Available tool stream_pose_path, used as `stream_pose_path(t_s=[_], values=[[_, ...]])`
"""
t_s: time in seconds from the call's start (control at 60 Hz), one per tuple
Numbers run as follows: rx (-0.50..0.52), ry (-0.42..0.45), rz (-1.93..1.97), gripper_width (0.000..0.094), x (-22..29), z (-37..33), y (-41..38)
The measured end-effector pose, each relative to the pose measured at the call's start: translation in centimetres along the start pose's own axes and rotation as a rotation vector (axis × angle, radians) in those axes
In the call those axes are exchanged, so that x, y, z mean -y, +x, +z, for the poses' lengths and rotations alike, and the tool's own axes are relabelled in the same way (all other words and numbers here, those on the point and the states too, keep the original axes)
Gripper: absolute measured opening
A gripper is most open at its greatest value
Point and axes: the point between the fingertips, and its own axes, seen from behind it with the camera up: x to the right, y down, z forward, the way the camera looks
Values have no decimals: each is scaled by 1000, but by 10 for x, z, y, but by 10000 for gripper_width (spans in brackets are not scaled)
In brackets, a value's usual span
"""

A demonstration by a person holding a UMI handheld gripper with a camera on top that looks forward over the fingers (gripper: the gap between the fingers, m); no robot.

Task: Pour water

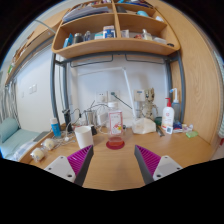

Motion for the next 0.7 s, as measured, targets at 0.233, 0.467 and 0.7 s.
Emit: stream_pose_path(t_s=[0.233, 0.467, 0.7], values=[[-56, 31, -51, 852, -3, -48, 16], [-88, 52, -51, 849, 1, -66, 40], [-118, 47, -41, 847, -6, -71, 59]])
